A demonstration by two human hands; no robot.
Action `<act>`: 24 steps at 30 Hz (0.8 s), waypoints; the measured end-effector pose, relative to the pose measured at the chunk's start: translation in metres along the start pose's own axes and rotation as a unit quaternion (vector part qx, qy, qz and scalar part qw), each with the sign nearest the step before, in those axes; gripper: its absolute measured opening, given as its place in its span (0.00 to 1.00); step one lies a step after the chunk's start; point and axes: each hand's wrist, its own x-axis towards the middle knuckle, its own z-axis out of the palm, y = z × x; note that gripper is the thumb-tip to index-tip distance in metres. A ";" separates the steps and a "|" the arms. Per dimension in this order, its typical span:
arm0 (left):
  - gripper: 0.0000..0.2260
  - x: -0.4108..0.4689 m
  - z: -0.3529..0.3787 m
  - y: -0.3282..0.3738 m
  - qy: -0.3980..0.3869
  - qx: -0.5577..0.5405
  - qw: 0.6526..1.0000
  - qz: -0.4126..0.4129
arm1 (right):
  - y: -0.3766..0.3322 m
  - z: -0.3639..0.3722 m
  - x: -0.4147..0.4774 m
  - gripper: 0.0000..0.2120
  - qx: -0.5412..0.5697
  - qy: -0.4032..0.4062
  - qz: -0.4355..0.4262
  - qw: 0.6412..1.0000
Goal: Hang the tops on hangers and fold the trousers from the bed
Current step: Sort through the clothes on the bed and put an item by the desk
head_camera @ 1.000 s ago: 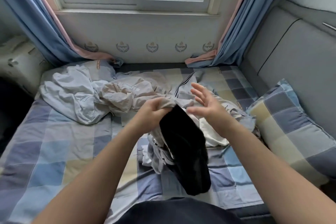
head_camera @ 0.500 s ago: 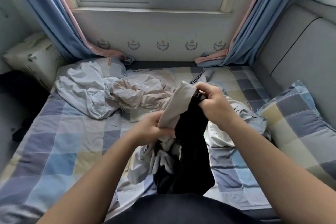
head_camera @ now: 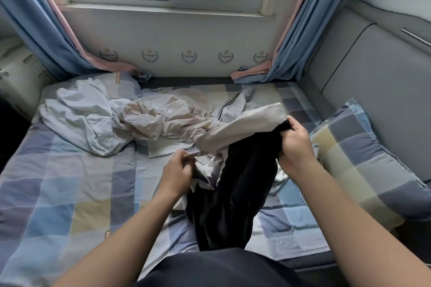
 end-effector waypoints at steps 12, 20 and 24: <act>0.13 -0.023 -0.016 0.032 0.073 -0.089 0.979 0.167 | 0.088 -0.051 -0.024 0.05 -0.324 -0.159 0.146 0.921; 0.12 -0.038 -0.034 0.040 0.037 -0.137 0.975 0.169 | 0.100 0.023 -0.019 0.30 -0.392 -0.371 0.056 0.840; 0.11 -0.039 -0.044 0.038 0.051 -0.117 0.979 0.158 | 0.141 0.040 -0.029 0.11 -0.401 -0.309 0.037 0.862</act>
